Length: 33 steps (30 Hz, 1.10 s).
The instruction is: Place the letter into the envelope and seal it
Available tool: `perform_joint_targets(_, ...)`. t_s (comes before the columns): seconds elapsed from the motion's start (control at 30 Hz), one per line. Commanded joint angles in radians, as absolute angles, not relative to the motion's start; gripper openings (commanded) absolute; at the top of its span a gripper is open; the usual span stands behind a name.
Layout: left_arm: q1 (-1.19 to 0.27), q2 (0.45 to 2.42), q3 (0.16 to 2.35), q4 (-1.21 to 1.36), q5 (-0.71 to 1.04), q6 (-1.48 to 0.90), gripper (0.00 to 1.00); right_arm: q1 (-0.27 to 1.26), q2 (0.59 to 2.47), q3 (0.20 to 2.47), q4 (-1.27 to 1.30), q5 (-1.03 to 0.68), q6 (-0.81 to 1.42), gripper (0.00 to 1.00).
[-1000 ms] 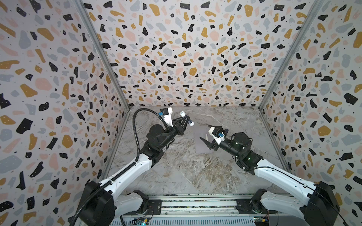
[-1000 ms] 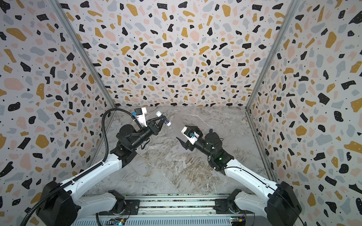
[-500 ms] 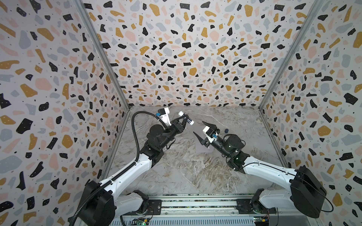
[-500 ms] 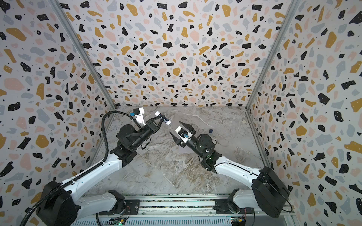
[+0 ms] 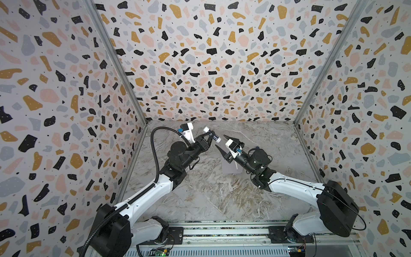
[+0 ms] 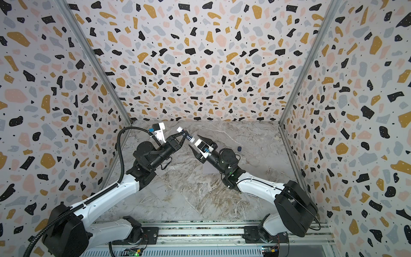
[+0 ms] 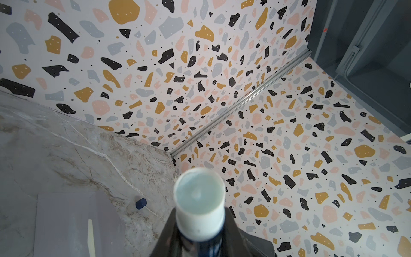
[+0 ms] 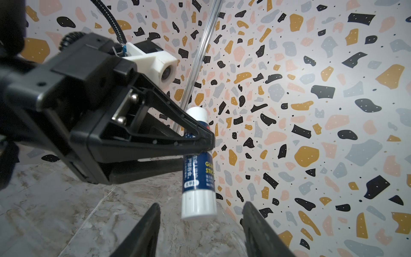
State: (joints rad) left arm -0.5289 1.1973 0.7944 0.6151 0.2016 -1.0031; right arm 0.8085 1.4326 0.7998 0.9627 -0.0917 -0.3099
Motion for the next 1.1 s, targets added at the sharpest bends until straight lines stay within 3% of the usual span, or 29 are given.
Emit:
perform_joint_targets(0.0,-0.534,1.196,0.807,0.681,0.22,-1.005,0.0,0.815,1.434,0.846,0.982,-0.103,-0.302,0.53)
perform_joint_targets(0.13,-0.534,1.195,0.81,0.68,0.222,-1.006,0.0,0.816,1.443,0.85,0.983,-0.104,-0.303,0.44)
perform_joint_targets(0.6,-0.534,1.207,0.82,0.683,0.237,-1.011,0.0,0.817,1.468,0.878,0.973,-0.1,-0.307,0.32)
perform_joint_targets(0.67,-0.534,1.209,0.821,0.683,0.239,-1.012,0.0,0.818,1.471,0.884,0.967,-0.101,-0.307,0.23)
perform_joint_targets(0.93,-0.534,1.212,0.819,0.703,0.249,-1.003,0.0,0.816,1.471,0.906,0.908,-0.119,-0.3,0.07)
perform_joint_targets(1.07,-0.535,1.214,0.805,0.781,0.284,-0.961,0.0,0.769,1.447,0.929,0.834,-0.259,-0.163,0.02)
